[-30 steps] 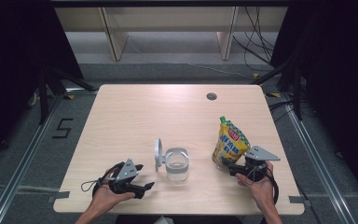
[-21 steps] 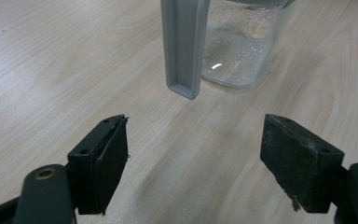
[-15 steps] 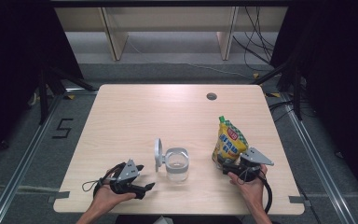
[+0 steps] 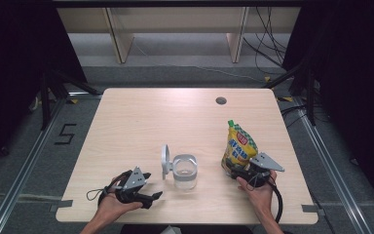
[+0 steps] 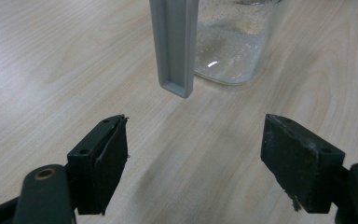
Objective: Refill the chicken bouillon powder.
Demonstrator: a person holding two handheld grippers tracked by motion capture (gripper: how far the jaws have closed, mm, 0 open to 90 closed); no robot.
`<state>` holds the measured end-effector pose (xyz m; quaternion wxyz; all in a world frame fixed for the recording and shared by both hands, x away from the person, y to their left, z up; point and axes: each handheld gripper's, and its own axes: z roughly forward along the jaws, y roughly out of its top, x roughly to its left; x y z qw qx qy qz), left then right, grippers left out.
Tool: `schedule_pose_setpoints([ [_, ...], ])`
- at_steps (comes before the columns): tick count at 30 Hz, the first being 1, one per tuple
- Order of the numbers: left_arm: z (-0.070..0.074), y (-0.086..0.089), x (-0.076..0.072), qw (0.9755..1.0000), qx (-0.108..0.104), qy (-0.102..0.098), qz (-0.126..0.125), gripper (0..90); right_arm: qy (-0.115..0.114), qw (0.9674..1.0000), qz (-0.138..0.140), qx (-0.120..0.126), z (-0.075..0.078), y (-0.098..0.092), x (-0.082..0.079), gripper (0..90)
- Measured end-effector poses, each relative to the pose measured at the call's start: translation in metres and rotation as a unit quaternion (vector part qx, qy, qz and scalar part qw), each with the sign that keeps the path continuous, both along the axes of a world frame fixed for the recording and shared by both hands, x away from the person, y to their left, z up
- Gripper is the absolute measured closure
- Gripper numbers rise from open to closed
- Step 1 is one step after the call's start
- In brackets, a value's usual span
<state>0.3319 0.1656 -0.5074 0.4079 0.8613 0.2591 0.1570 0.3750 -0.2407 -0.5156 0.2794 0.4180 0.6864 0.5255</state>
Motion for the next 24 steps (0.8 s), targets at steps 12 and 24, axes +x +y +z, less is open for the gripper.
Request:
schedule_pose_setpoints([
  [12, 0.0003, -0.0001, -0.0022, 0.9998, -0.015, 0.008, 0.008, 22.7, -0.002, 0.9997, -0.008, -0.024, 0.0038, -0.0004, 0.0037, 29.7],
  [24, 0.0034, 0.0041, -0.0024, 0.9995, -0.026, 0.009, 0.017, 22.8, -0.015, 0.9991, 0.004, -0.04, 0.0086, 0.0012, 0.0013, 32.2],
])
